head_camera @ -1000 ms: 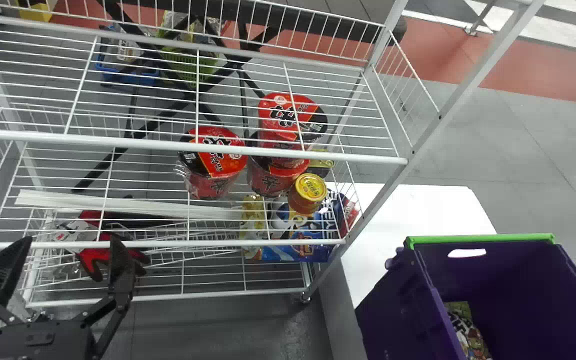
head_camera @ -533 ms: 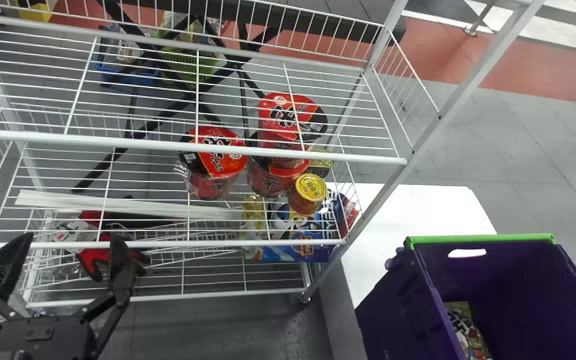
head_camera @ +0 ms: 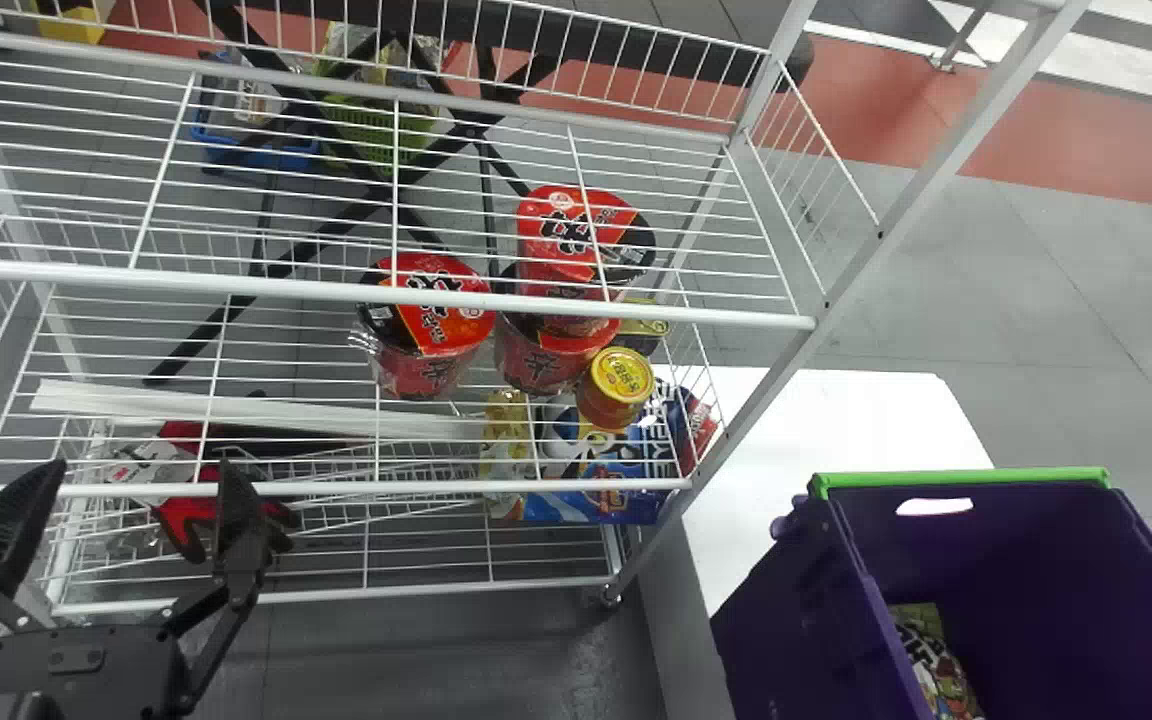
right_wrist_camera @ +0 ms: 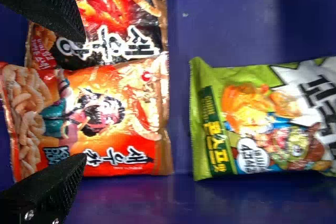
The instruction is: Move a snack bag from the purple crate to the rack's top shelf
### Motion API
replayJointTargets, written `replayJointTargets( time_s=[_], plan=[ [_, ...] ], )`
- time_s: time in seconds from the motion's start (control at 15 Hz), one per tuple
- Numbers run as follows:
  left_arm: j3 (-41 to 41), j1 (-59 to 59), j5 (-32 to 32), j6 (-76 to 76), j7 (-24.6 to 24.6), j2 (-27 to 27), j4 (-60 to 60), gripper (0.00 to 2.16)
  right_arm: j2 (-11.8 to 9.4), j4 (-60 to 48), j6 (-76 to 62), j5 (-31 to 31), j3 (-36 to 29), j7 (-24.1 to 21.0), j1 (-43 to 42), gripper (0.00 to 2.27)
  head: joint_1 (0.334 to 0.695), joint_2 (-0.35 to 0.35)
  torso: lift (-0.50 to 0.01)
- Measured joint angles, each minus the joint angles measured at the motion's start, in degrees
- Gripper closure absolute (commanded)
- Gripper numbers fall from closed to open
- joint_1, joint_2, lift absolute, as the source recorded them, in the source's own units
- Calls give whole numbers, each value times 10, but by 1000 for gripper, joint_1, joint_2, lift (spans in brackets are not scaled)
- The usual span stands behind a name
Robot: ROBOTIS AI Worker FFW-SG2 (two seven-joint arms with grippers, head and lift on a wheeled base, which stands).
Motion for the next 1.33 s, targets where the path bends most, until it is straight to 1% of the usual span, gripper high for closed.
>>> replayJointTargets(
  time_s=[0.47, 0.8, 1.07, 1.33],
  plan=[
    [1, -6, 6, -7, 1, 1, 6, 154, 2, 32, -1, 35, 27, -25, 12, 43, 695, -350, -457],
    [3, -8, 9, -13, 0, 1, 8, 154, 5, 50, 9, 67, 47, -86, 17, 43, 695, -350, -457],
    [3, -9, 9, -13, 0, 1, 9, 154, 11, 58, 11, 67, 60, -125, 17, 33, 695, -350, -457],
    [4, -12, 10, -13, 0, 2, 15, 154, 18, 58, 32, 51, 58, -159, 16, 26, 695, -350, -456]
  ],
)
